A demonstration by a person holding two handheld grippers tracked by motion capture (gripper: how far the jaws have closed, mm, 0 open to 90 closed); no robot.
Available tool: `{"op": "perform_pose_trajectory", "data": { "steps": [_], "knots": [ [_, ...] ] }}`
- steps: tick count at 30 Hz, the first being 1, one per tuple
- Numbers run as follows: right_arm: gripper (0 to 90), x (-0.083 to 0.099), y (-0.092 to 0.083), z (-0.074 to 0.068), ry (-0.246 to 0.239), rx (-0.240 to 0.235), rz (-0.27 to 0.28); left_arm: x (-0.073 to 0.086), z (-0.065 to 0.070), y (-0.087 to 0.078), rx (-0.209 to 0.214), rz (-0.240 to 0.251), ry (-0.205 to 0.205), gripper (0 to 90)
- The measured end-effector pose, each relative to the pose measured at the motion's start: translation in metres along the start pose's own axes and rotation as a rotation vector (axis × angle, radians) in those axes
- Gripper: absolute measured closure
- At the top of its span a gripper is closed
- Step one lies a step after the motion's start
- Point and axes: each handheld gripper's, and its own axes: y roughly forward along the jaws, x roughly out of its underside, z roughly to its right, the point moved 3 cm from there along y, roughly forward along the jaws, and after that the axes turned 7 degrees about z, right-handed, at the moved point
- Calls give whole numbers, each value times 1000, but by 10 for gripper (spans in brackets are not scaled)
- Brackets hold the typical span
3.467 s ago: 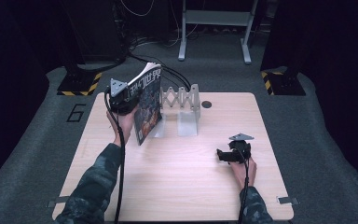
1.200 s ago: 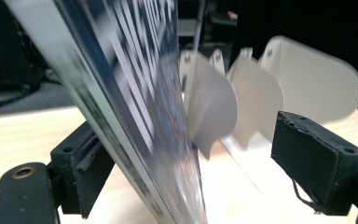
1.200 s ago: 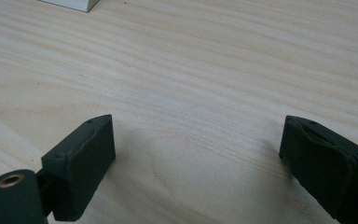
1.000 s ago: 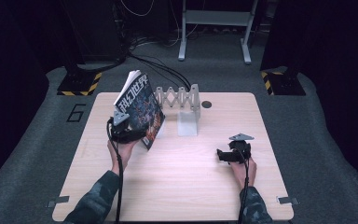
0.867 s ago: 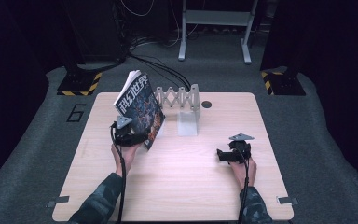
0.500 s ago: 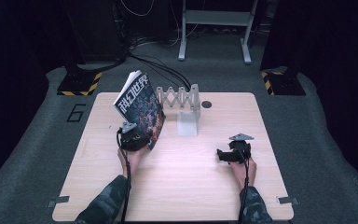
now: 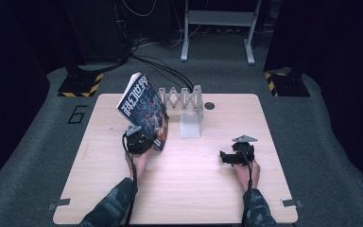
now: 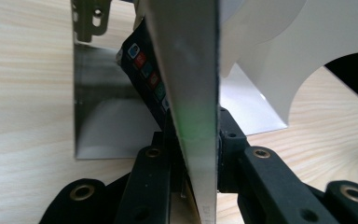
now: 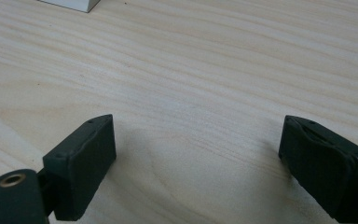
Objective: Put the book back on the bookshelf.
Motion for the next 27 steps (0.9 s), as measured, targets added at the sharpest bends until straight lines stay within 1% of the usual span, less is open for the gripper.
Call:
{"op": "perform_pose_trajectory", "data": {
  "steps": [2,4,5,6,7,8,9,10,11,12,14,15,16,18,20,23,24,25,26,27],
  "knots": [
    [102,0,0,0,0,0,0,1,1,1,8,0,-2,783],
    [102,0,0,0,0,0,0,-1,-2,0,-2,0,13,775],
    [103,0,0,0,0,0,1,-2,-4,-2,-4,-10,20,753],
    [103,0,0,0,0,0,0,-3,-5,-4,-11,-12,21,690],
    [104,0,0,0,0,0,0,-5,-7,-6,-15,-18,53,651],
    [104,0,0,0,0,0,1,-6,-7,-8,-19,-29,73,609],
    [104,0,0,0,0,0,0,-7,-7,-9,-32,-16,86,557],
    [104,0,0,0,0,-1,1,-8,-7,-10,-30,-32,102,511],
    [104,0,0,0,-2,-1,1,-8,-6,-11,-35,-31,113,483],
    [104,0,0,1,-9,-2,3,-8,-5,-9,-40,-18,101,463],
    [104,0,0,1,-8,-2,3,-7,-3,-8,-47,-18,106,443],
    [105,0,0,0,-5,-2,2,-7,-2,-8,-51,-24,97,443],
    [105,0,0,1,-9,-2,4,-6,-2,-7,-55,-28,101,445],
    [105,0,0,0,-5,-2,2,-5,-2,-5,-64,-28,102,489],
    [105,0,0,0,-8,-2,3,-5,-1,-5,-57,-22,92,605],
    [105,0,0,0,-8,-2,3,-6,2,-6,-46,-22,103,713],
    [105,0,0,0,-8,-2,3,-6,3,-4,-49,2,91,733],
    [105,0,0,0,-8,-2,3,-6,3,-4,-54,5,94,742],
    [105,0,0,0,-8,-2,3,-7,2,-4,-47,-8,110,744],
    [105,0,0,0,-8,-2,3,-7,2,-4,-49,-10,97,744]
  ]
}}
